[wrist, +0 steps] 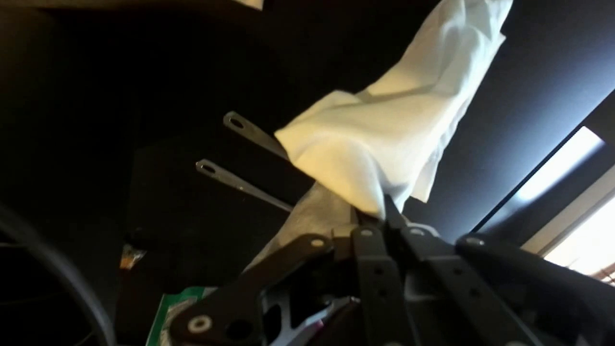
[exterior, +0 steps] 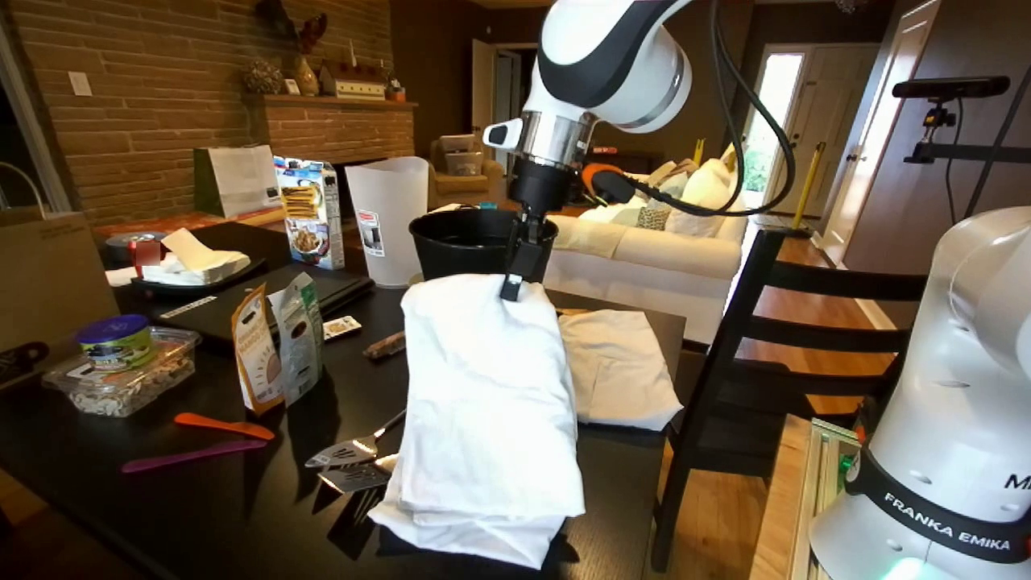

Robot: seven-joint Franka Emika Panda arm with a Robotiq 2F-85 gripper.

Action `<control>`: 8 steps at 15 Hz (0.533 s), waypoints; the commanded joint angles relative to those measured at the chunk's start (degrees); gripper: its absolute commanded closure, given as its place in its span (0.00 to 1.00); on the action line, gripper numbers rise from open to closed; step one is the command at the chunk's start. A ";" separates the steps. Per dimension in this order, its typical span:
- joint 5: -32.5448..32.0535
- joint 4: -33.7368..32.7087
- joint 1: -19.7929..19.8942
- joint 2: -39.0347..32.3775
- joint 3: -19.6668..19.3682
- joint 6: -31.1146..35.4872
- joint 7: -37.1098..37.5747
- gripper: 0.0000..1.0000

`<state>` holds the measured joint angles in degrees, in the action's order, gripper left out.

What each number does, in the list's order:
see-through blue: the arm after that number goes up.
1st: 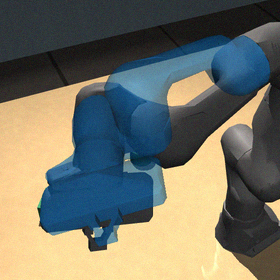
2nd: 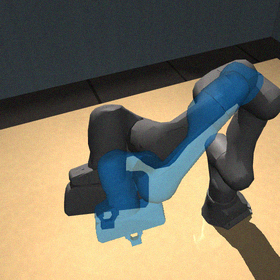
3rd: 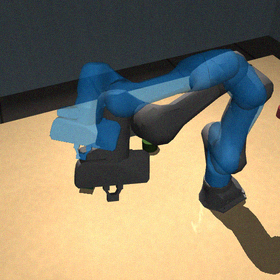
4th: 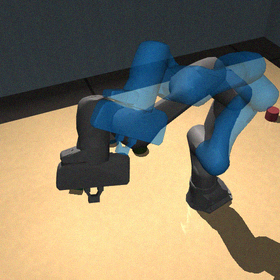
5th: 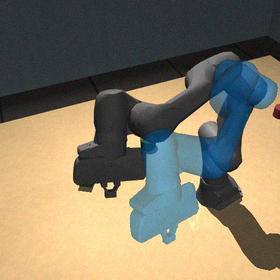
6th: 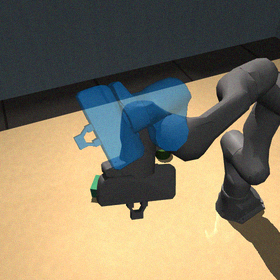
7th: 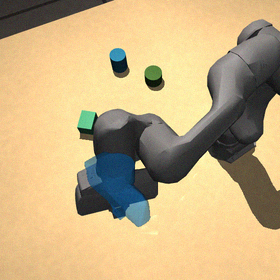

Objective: Lift the two towels and put them in the black basin

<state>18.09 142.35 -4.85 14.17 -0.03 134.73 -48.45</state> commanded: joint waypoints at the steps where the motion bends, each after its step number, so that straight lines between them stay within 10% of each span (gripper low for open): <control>1: -1.15 -4.99 -1.05 0.92 -0.85 -2.55 0.70 0.99; 8: -3.07 -13.41 -0.44 -0.03 -0.93 -1.62 2.17 0.99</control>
<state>17.82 132.79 -5.53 14.48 -0.34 133.67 -48.45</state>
